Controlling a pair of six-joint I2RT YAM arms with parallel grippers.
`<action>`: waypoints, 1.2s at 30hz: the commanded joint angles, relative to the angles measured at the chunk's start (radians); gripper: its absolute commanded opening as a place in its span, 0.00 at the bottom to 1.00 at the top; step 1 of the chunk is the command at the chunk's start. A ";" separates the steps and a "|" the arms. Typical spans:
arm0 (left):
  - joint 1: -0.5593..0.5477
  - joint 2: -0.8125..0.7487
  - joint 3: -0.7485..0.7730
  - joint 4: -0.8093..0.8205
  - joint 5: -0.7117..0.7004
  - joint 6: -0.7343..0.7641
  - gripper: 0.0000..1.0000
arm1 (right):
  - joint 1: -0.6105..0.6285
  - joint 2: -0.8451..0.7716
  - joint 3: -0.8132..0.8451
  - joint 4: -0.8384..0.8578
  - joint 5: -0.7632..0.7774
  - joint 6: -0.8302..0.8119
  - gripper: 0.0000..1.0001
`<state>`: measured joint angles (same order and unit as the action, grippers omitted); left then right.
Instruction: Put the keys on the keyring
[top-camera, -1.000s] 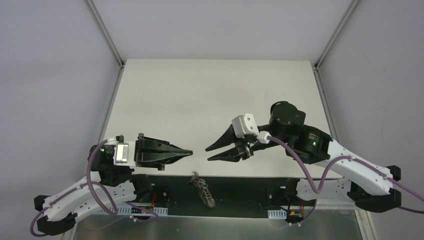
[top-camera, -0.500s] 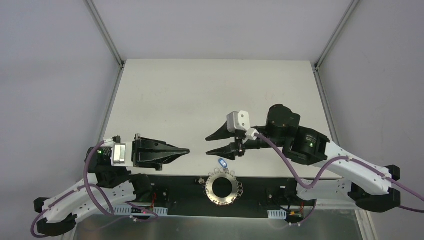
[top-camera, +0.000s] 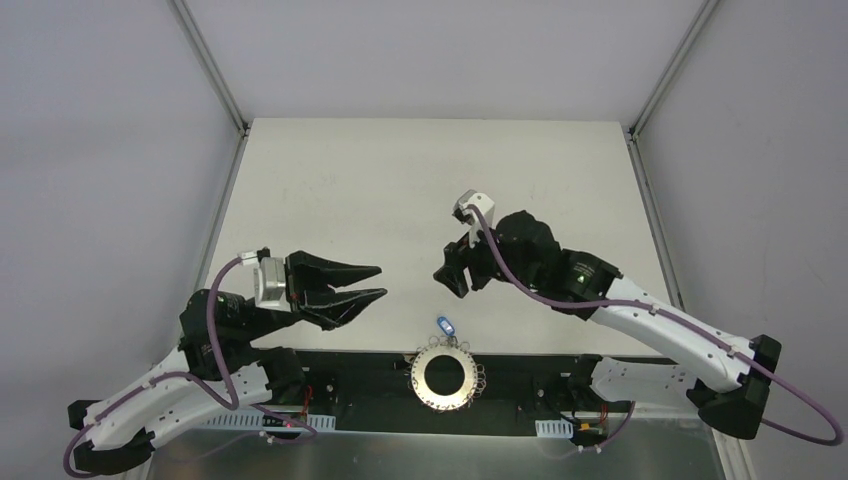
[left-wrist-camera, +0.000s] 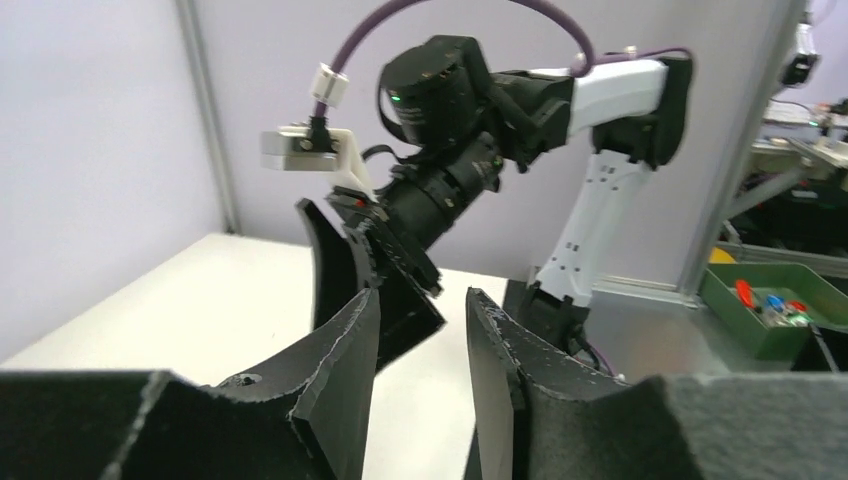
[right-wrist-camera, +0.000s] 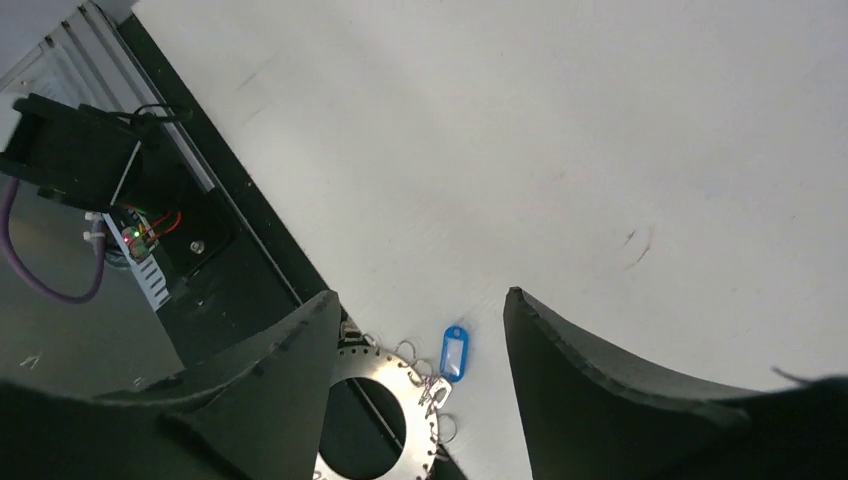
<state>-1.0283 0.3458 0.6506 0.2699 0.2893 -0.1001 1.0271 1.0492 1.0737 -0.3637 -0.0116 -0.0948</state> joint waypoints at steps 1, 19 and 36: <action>-0.006 -0.017 -0.030 -0.087 -0.171 -0.042 0.38 | -0.007 0.012 -0.075 -0.049 -0.062 0.157 0.64; -0.006 -0.046 -0.179 -0.199 -0.426 -0.121 0.42 | 0.064 0.194 -0.275 0.031 -0.096 0.438 0.47; -0.006 -0.092 -0.227 -0.184 -0.438 -0.102 0.44 | 0.077 0.367 -0.222 -0.038 -0.017 0.497 0.35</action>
<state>-1.0283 0.2653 0.4263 0.0498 -0.1349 -0.2016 1.0977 1.3918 0.7998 -0.3756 -0.0555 0.3698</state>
